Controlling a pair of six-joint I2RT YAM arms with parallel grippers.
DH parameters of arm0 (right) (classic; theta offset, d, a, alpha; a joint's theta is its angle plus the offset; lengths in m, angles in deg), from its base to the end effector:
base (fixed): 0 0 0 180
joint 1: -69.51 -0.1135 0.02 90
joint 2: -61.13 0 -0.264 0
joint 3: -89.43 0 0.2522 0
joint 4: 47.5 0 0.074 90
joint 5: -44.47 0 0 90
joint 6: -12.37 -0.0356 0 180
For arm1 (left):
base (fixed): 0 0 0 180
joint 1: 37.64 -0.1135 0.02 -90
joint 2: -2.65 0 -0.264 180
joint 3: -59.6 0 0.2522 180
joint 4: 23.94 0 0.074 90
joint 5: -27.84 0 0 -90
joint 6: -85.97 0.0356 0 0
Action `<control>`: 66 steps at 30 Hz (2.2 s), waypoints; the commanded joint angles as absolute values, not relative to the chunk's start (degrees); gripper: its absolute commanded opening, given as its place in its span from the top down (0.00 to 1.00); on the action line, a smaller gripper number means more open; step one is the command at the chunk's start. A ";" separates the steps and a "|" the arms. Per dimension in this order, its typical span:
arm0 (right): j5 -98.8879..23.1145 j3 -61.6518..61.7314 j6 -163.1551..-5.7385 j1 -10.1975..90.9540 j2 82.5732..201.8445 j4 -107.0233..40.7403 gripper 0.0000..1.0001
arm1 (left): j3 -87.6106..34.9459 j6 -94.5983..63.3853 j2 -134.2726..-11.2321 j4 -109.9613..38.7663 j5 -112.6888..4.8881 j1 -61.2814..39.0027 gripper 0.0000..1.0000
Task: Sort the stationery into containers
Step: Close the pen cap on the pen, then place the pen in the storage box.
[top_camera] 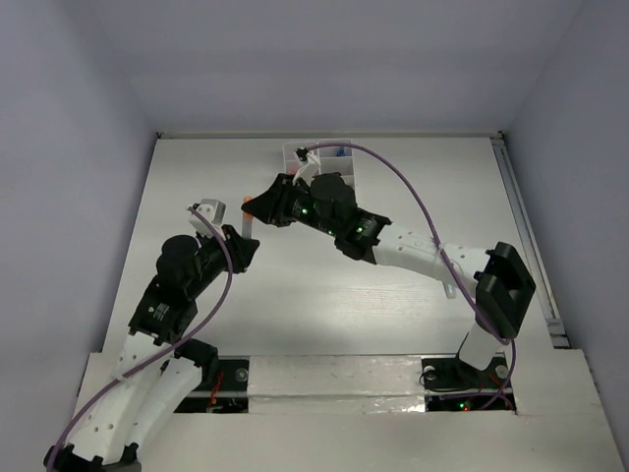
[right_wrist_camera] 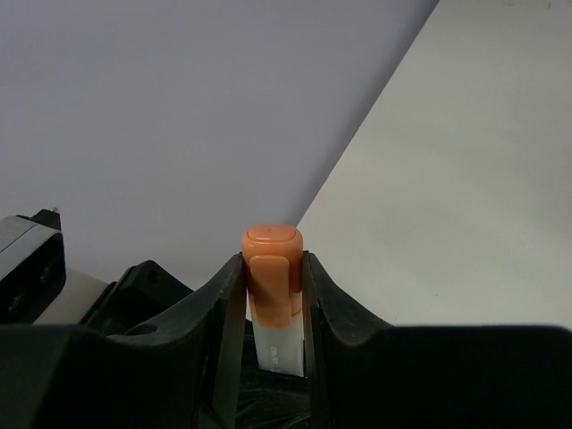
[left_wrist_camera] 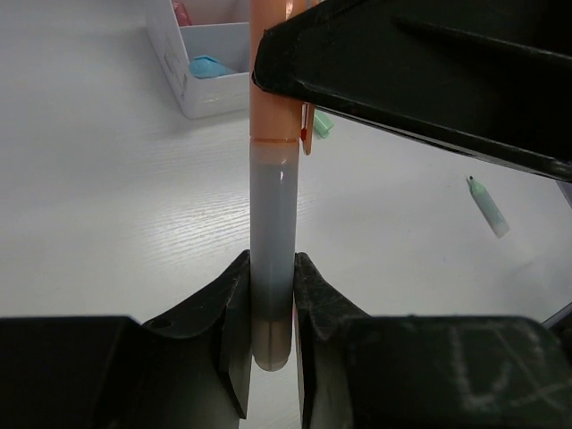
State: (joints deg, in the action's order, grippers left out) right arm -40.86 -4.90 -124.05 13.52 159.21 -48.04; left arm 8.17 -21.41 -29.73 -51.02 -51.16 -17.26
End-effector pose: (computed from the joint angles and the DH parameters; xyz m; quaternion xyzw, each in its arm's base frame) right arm 0.2314 0.3482 0.3523 -0.0885 0.7212 0.5536 0.4070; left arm 0.1320 -0.0563 0.3220 0.0825 0.7495 -0.2797 0.5943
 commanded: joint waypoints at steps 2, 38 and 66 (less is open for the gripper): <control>-35.07 -2.11 -125.01 10.71 156.58 -45.52 1.00 | 3.83 -19.94 -31.36 -43.77 -58.29 -18.13 1.00; -23.55 15.38 -131.87 7.27 155.88 -59.94 1.00 | -9.18 -18.97 -41.55 -35.41 -62.52 -16.46 1.00; -64.51 -7.73 -92.94 30.75 172.21 -64.57 1.00 | 8.48 -22.04 -30.15 -45.08 -42.38 -17.15 0.01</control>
